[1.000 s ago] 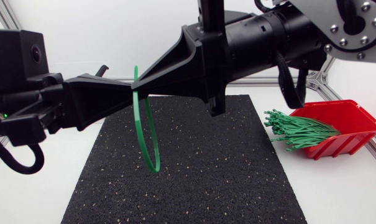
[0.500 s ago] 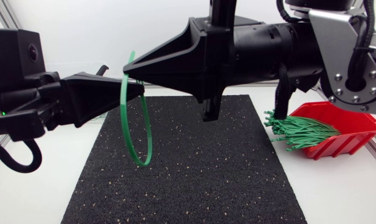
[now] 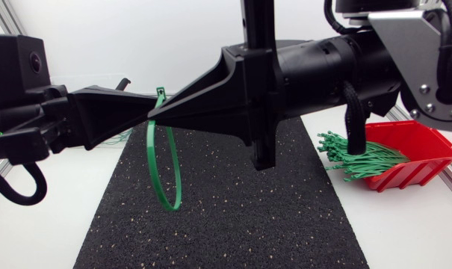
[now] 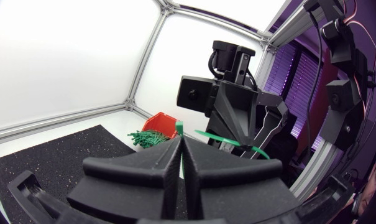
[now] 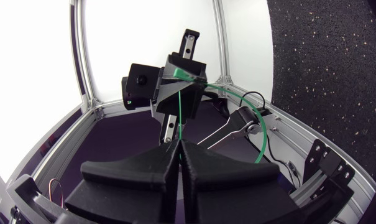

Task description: Take a green cable tie from the red box, thread the tail through the head to close it, then place it in the transparent bin on the left.

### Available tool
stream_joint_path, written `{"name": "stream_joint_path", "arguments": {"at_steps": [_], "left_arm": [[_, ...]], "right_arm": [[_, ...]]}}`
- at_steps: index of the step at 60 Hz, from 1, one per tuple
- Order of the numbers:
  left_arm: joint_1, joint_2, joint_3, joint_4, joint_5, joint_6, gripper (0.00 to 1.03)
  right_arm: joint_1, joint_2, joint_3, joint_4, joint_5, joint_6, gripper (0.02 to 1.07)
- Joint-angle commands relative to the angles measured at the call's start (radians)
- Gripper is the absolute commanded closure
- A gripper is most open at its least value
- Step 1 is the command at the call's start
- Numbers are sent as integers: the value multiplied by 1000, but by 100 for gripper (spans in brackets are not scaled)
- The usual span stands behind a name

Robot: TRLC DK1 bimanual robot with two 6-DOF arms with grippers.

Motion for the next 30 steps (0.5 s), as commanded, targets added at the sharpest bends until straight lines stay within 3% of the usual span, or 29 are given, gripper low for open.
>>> {"name": "stream_joint_path", "arguments": {"at_steps": [1,30], "left_arm": [[5,6,-14,9,15,16,100],[-7,24,0,15,15,16,100]], "right_arm": [[10,-19,29,-12,2,27,101],[13,-4,5,0,2,29,101]]}}
